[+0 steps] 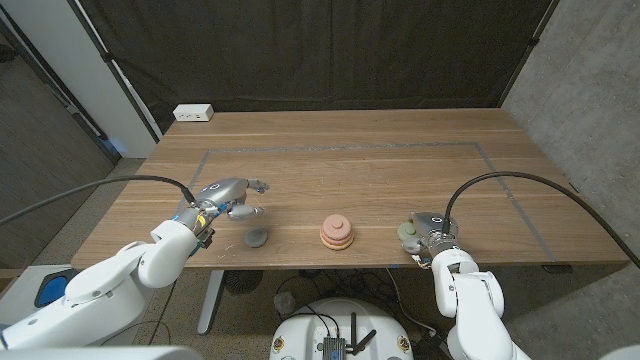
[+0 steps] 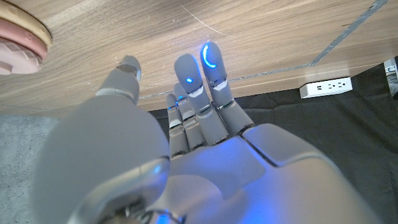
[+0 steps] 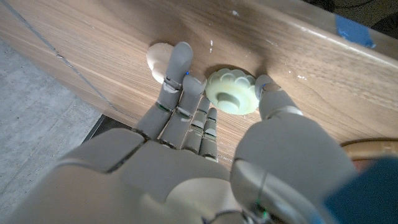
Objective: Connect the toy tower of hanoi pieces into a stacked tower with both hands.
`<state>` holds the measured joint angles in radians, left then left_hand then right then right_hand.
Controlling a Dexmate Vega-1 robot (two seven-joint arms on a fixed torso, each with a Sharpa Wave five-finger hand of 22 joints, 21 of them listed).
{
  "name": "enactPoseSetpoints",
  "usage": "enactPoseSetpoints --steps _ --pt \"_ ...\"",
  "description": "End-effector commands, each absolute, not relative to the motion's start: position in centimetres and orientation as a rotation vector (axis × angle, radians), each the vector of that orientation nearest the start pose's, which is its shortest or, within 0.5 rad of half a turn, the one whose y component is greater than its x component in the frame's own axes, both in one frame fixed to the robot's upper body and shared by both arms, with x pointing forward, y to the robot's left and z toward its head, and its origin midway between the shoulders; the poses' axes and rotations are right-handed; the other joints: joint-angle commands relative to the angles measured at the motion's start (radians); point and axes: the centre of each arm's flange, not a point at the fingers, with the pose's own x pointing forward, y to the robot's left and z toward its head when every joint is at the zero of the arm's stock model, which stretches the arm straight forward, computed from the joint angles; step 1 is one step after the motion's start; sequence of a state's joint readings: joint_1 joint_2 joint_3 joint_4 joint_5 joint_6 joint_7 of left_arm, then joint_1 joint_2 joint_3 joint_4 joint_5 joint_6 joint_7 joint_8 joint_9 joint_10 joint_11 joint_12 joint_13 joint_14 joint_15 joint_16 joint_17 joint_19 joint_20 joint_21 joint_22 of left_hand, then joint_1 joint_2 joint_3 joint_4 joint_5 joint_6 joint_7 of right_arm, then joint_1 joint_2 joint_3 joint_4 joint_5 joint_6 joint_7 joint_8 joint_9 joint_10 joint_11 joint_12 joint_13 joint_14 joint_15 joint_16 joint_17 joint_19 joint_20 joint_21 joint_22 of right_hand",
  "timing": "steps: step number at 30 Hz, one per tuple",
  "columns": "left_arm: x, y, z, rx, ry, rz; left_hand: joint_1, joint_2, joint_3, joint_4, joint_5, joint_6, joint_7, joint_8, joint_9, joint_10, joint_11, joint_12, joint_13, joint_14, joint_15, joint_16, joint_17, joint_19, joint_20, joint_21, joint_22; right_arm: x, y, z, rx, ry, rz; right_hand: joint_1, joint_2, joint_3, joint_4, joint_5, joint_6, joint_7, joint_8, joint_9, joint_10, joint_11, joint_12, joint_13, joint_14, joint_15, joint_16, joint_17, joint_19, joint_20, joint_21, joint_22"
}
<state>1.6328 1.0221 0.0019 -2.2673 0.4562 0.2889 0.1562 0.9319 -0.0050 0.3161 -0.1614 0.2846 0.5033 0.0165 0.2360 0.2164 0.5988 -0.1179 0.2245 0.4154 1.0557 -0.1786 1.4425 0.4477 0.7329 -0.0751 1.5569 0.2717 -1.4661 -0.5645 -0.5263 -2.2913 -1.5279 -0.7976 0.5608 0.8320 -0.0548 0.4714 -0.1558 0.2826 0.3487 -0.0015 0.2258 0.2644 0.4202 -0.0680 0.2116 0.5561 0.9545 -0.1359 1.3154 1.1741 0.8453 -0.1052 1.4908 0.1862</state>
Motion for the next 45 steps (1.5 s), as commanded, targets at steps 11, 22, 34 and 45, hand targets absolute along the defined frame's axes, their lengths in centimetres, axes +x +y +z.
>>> enactPoseSetpoints --steps 11,22,34,45 --pt "45.16 29.65 -7.14 1.347 -0.534 0.064 -0.002 0.011 0.012 0.001 0.008 0.010 -0.002 -0.008 0.003 0.011 0.001 -0.003 0.006 0.009 -0.041 -0.002 0.005 0.006 -0.133 -0.002 0.008 44.35 -18.62 -13.85 -1.649 0.013 -0.145 -0.007 0.009 -0.004 0.003 0.007 0.021 -0.016 0.012 0.000 0.017 -0.005 0.007 0.006 0.014 -0.082 0.002 0.010 0.002 -0.107 -0.002 -0.001" --pt "45.16 29.67 -7.26 1.345 -0.537 0.059 -0.003 0.013 0.014 0.001 0.008 0.013 -0.001 -0.009 0.003 0.017 0.001 -0.001 0.007 0.009 -0.041 -0.003 0.006 0.007 -0.132 -0.001 0.010 44.37 -18.46 -13.86 -1.649 0.002 -0.150 -0.007 0.020 -0.005 0.001 0.014 0.049 -0.025 0.020 -0.002 0.056 -0.020 0.018 0.013 0.033 -0.083 0.011 0.022 0.017 -0.108 0.003 0.001" --pt "45.24 29.44 -7.05 1.351 -0.544 0.055 -0.005 0.015 0.018 0.001 0.008 0.018 0.000 -0.010 0.004 0.022 0.001 -0.001 0.009 0.011 -0.041 -0.003 0.008 0.008 -0.133 -0.001 0.011 44.26 -18.88 -13.93 -1.627 -0.029 -0.167 0.015 0.044 0.010 -0.007 0.029 0.148 -0.052 0.053 -0.005 0.159 -0.054 0.041 0.023 0.118 -0.083 0.082 0.056 0.087 -0.112 0.037 0.017" --pt "45.13 29.50 -6.86 1.350 -0.544 0.064 -0.007 0.016 0.022 0.000 0.008 0.020 -0.001 -0.013 0.005 0.021 0.001 -0.004 0.010 0.011 -0.041 -0.006 0.008 0.010 -0.133 -0.002 0.012 44.00 -18.94 -13.38 -1.612 -0.067 -0.179 0.046 0.069 0.034 -0.013 0.049 0.190 -0.059 0.067 -0.007 0.212 -0.059 0.046 0.025 0.173 -0.084 0.129 0.058 0.135 -0.115 0.051 0.026"
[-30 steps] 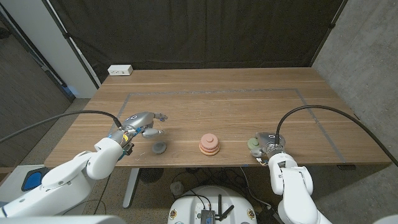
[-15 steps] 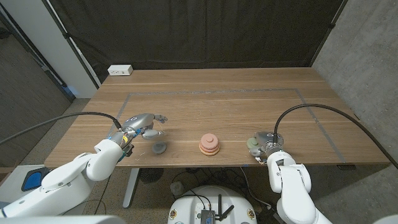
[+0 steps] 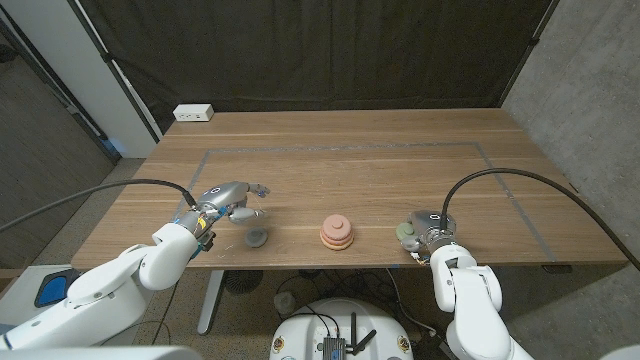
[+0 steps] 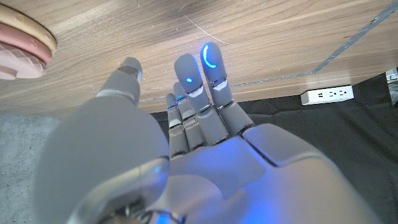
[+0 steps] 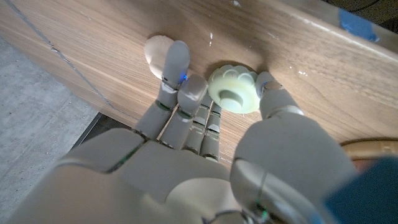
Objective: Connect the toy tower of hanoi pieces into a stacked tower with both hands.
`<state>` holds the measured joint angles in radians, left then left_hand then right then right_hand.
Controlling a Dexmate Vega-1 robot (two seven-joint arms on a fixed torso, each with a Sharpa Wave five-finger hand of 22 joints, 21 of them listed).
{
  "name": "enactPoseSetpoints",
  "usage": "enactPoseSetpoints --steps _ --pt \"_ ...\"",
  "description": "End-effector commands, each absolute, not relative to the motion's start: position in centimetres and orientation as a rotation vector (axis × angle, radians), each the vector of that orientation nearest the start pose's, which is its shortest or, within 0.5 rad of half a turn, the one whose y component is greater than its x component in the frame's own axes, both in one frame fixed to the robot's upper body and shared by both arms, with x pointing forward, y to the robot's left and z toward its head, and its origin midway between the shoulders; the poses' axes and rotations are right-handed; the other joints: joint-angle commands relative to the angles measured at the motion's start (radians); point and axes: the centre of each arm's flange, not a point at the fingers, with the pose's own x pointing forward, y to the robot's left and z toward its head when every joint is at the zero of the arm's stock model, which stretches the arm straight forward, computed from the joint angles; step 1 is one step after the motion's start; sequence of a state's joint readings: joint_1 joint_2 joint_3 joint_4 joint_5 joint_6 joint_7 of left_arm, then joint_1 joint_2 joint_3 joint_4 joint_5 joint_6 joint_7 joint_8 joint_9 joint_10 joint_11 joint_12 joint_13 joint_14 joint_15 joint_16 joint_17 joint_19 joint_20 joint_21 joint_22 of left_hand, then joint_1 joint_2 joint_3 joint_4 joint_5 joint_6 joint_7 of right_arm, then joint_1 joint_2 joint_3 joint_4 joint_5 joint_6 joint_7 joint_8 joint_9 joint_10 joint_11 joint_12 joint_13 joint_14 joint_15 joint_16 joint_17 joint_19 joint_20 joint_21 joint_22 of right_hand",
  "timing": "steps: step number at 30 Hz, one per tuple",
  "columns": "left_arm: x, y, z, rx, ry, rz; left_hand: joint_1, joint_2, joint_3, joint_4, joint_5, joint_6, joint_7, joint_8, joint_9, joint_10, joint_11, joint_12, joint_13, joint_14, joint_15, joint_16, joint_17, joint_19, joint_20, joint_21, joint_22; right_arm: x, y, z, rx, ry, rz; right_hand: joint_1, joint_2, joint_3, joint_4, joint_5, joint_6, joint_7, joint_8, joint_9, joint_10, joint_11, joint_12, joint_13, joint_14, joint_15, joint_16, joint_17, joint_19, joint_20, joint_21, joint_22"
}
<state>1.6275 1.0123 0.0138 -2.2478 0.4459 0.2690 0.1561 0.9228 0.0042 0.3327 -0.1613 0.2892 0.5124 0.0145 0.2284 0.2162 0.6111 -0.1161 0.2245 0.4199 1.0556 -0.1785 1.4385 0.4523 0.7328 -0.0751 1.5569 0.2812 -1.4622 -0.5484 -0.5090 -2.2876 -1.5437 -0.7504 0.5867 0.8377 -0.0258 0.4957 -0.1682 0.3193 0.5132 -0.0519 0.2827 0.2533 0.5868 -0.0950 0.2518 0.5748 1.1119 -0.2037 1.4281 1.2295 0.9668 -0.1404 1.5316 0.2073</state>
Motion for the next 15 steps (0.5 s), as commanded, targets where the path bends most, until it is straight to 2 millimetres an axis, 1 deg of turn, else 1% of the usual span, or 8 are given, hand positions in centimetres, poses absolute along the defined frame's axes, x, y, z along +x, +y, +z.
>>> enactPoseSetpoints --steps 1,8,11,15 --pt "45.14 29.50 -6.87 1.351 -0.544 0.064 0.002 0.007 0.005 -0.001 0.003 0.011 0.001 -0.005 0.006 0.009 0.000 -0.004 0.005 0.011 -0.041 -0.002 0.003 0.010 -0.133 -0.002 0.003 43.95 -18.93 -13.29 -1.612 -0.069 -0.182 0.042 0.041 0.011 -0.001 0.014 0.030 -0.007 0.011 0.004 0.049 -0.033 0.006 0.007 0.019 -0.016 0.019 0.003 0.015 -0.079 0.009 0.004" --pt "45.14 29.59 -6.90 1.349 -0.542 0.066 0.002 0.007 0.006 -0.001 0.003 0.011 0.000 -0.006 0.006 0.010 -0.003 -0.004 0.006 0.012 -0.041 -0.002 0.003 0.010 -0.133 -0.001 0.004 43.55 -18.90 -12.93 -1.611 -0.084 -0.190 0.048 0.043 0.017 -0.001 0.021 0.036 -0.008 0.013 0.003 0.060 -0.034 0.007 0.010 0.030 -0.016 0.030 0.003 0.025 -0.080 0.010 0.006" --pt "45.16 29.61 -6.90 1.349 -0.543 0.065 0.002 0.007 0.007 -0.001 0.003 0.011 0.000 -0.007 0.006 0.011 -0.001 -0.004 0.006 0.012 -0.041 -0.002 0.004 0.010 -0.133 -0.001 0.004 43.43 -18.87 -12.81 -1.601 -0.077 -0.186 0.050 0.044 0.019 -0.001 0.023 0.041 -0.008 0.015 0.002 0.061 -0.034 0.006 0.011 0.034 -0.016 0.034 0.003 0.028 -0.080 0.010 0.006" --pt "45.15 29.64 -6.90 1.349 -0.545 0.065 0.001 0.006 0.007 -0.001 0.003 0.012 0.000 -0.007 0.006 0.011 -0.002 -0.005 0.006 0.012 -0.041 -0.002 0.004 0.010 -0.133 -0.002 0.004 43.20 -18.87 -12.62 -1.591 -0.079 -0.174 0.055 0.049 0.024 -0.001 0.027 0.044 0.000 0.015 0.002 0.064 -0.030 0.005 0.013 0.040 -0.016 0.040 0.003 0.035 -0.080 0.010 0.007"
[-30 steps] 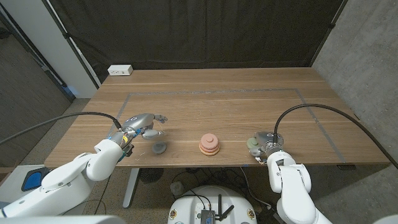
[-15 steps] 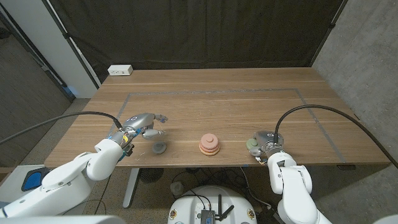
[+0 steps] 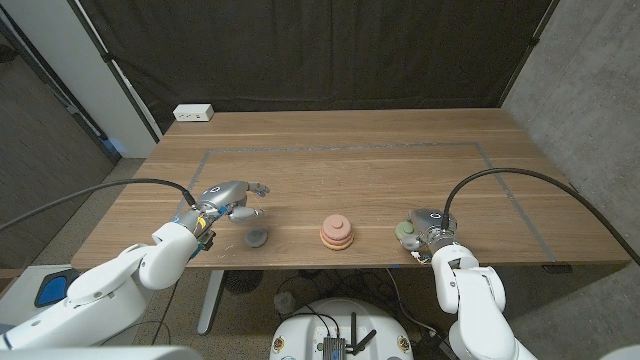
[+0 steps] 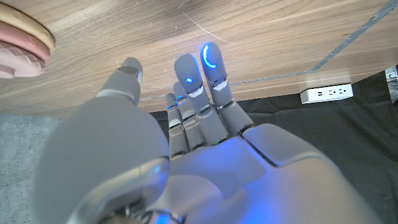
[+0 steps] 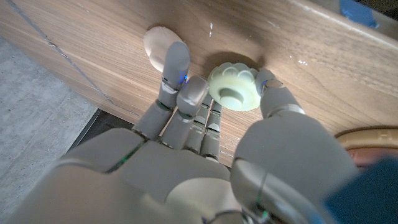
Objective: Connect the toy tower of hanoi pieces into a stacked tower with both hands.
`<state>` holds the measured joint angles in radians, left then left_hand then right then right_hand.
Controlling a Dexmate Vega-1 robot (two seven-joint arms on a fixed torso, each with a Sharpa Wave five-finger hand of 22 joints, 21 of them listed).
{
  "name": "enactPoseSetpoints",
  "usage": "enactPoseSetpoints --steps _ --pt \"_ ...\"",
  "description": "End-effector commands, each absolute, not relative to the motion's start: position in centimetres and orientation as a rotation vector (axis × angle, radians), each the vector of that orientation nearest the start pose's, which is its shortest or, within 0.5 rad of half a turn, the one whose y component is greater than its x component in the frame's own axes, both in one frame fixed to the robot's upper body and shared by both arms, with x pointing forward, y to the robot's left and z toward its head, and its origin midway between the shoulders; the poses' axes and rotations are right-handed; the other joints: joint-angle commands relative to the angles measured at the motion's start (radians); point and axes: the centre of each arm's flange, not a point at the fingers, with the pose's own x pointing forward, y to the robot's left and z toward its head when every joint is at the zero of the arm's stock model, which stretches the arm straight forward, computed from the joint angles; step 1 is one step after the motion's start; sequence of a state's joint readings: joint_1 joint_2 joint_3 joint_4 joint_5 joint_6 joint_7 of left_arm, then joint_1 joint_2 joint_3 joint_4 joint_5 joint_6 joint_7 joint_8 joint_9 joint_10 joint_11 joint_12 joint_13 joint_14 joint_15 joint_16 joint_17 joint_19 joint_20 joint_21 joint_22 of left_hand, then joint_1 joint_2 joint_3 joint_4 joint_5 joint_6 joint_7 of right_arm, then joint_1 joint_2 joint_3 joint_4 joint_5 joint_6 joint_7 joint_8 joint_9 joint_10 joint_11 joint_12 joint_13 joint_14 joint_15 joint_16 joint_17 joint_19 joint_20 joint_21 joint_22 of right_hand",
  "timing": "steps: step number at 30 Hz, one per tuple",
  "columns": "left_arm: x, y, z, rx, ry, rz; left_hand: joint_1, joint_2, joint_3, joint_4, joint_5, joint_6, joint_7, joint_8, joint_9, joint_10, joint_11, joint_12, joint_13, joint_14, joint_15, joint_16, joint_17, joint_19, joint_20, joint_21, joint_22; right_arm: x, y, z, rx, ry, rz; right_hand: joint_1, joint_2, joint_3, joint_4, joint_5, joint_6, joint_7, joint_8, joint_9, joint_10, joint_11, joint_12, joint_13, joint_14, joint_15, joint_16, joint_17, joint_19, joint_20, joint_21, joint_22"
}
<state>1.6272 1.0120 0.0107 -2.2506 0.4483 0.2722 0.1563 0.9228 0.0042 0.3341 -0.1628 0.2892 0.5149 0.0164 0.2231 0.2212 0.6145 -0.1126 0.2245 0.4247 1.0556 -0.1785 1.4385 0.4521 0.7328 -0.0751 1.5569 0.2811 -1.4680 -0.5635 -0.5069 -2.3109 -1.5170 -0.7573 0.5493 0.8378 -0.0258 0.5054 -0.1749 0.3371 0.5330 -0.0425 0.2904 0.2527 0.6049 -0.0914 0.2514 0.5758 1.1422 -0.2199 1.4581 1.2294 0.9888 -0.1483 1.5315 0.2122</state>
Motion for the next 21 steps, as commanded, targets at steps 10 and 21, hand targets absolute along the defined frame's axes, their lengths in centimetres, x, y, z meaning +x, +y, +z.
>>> enactPoseSetpoints --steps 10,21 --pt "45.1 29.9 -6.9 1.348 -0.545 0.068 0.001 0.006 0.007 0.000 0.003 0.011 -0.002 -0.002 0.002 0.008 -0.006 -0.006 0.001 0.013 -0.041 -0.003 0.004 0.011 -0.133 -0.002 0.005 42.2 -18.3 -11.8 -1.601 -0.098 -0.175 0.064 0.053 0.023 0.004 0.018 0.029 -0.006 0.008 0.001 0.056 -0.029 0.004 0.017 0.021 0.001 0.023 0.003 0.025 -0.072 0.010 0.003" --pt "45.0 30.0 -7.0 1.349 -0.543 0.067 0.000 0.005 0.008 0.000 0.003 0.011 -0.001 -0.003 0.002 0.010 -0.005 -0.006 0.002 0.014 -0.041 -0.002 0.005 0.011 -0.133 -0.002 0.005 41.2 -17.8 -11.0 -1.600 -0.129 -0.178 0.067 0.052 0.027 0.006 0.024 0.030 -0.003 0.007 0.000 0.057 -0.029 0.000 0.021 0.027 0.001 0.032 0.003 0.031 -0.072 0.007 0.003"
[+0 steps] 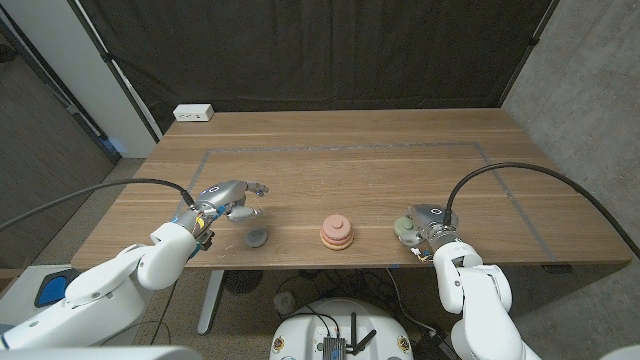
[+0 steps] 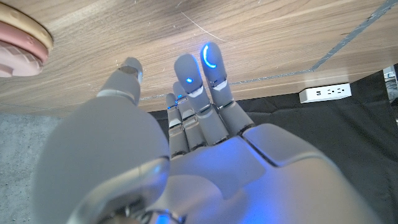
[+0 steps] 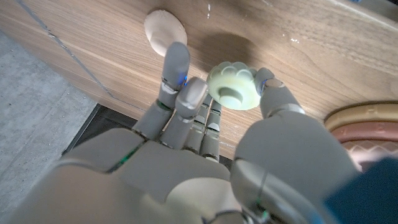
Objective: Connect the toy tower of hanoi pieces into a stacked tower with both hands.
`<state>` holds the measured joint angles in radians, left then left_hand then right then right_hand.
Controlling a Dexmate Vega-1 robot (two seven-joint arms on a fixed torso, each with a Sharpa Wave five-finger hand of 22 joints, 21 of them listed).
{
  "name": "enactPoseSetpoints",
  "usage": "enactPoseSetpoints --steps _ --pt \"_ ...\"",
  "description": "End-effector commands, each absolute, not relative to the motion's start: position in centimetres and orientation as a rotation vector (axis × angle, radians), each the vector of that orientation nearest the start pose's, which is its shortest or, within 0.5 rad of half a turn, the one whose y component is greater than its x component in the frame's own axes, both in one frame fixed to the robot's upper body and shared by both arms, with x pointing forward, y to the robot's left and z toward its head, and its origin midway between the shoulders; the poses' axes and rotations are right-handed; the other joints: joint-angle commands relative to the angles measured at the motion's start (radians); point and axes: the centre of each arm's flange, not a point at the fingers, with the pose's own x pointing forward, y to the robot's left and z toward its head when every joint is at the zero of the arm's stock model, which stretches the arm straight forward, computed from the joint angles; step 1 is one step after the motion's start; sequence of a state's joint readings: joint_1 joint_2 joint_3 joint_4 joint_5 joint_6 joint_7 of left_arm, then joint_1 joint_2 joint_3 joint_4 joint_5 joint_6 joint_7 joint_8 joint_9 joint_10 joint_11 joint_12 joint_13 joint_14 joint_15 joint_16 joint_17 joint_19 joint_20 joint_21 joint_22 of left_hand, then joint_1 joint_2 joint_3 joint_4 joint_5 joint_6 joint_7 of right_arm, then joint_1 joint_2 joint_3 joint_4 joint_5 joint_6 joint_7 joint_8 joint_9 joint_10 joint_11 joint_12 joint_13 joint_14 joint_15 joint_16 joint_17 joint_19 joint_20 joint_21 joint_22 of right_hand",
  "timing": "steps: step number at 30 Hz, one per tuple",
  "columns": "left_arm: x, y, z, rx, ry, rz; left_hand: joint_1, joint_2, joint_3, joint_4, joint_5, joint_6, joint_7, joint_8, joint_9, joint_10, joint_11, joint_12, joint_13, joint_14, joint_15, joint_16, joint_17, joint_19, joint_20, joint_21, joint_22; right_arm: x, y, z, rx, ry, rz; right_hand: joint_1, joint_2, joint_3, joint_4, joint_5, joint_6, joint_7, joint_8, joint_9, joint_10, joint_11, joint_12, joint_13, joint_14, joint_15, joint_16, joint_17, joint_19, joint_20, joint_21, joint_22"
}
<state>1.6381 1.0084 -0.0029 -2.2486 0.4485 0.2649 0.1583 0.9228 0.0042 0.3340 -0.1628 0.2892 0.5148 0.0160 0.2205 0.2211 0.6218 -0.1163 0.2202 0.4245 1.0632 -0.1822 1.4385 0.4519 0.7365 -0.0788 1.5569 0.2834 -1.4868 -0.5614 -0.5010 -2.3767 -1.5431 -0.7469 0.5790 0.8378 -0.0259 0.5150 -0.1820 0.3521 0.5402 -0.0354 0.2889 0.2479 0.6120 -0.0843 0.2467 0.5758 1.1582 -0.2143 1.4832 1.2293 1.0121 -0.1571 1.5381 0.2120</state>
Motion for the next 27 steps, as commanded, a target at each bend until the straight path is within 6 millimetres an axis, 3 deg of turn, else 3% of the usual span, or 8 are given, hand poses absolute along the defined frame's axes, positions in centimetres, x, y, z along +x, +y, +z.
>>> enactPoseSetpoints --steps 1,27 --pt "45.0 30.0 -7.0 1.349 -0.544 0.067 0.000 0.005 0.008 0.000 0.003 0.010 -0.001 -0.001 0.002 0.002 -0.001 -0.002 0.002 0.007 -0.037 -0.002 0.005 0.007 -0.129 -0.002 0.003 41.1 -17.8 -10.9 -1.601 -0.131 -0.178 0.067 0.052 0.018 0.013 0.009 0.024 -0.010 0.009 0.005 0.050 -0.034 0.005 0.022 0.011 -0.004 0.008 0.003 0.008 -0.063 0.000 0.003" --pt "45.2 30.5 -7.4 1.323 -0.557 0.074 -0.001 0.004 0.012 -0.001 0.002 0.012 -0.001 -0.003 0.003 0.004 -0.003 -0.003 0.003 0.007 -0.037 -0.003 0.006 0.008 -0.129 -0.002 0.004 40.2 -16.0 -9.5 -1.619 -0.228 -0.108 0.065 0.049 0.027 0.017 0.020 0.027 -0.010 0.006 0.002 0.057 -0.033 -0.004 0.032 0.014 -0.004 0.022 0.002 0.015 -0.064 -0.007 0.000"
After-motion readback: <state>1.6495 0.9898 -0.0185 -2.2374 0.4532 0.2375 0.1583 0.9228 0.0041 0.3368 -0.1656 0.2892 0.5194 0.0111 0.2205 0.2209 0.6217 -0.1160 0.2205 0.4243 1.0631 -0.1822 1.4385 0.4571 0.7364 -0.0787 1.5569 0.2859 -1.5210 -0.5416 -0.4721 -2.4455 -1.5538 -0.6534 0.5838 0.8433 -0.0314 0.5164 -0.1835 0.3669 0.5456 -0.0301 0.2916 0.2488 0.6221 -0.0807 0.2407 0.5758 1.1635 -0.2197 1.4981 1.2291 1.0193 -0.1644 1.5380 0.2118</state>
